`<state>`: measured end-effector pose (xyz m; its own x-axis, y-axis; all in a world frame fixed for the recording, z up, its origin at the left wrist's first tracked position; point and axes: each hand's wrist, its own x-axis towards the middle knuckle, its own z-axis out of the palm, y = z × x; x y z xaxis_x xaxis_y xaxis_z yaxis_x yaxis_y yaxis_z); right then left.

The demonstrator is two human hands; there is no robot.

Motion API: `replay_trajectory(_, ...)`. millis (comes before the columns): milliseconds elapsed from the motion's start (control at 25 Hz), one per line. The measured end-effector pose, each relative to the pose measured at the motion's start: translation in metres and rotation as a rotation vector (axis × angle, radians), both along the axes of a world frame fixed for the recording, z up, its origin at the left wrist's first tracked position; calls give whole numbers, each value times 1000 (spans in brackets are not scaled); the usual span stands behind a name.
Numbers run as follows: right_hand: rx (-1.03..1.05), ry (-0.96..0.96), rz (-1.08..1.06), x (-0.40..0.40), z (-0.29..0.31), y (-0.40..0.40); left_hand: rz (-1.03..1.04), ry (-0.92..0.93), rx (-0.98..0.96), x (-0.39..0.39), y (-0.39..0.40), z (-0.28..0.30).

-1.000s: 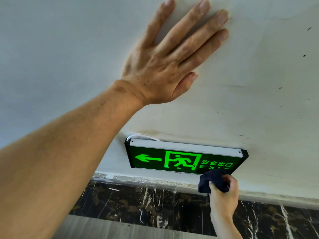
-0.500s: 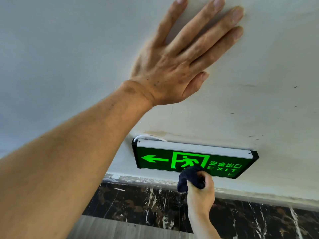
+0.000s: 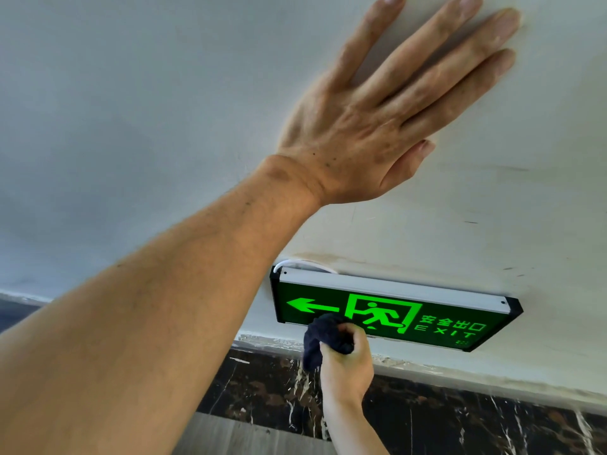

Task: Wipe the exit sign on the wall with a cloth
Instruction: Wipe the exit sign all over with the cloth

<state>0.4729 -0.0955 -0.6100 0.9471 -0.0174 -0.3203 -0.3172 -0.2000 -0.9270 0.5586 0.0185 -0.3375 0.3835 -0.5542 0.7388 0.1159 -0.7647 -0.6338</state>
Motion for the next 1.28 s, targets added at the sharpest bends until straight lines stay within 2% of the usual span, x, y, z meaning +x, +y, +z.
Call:
replay_trajectory(400,155,237,79,-24,8,63,92,54,56,-6,-3,2)
replay_trajectory(760,266,296,239,-30,11,17,25,-7,8,5,3,-3)
replay_trajectory(920,284,225,210,-33,20,-44,52,-13,13,4,3,-2)
replay_trajectory(1120,305,82,164,-22,55,-100,43,98,-39,-11,-2,1)
replay_trajectory(1280,340,-12,167,-9,87,-136,59,243,-254,-39,-29,-4)
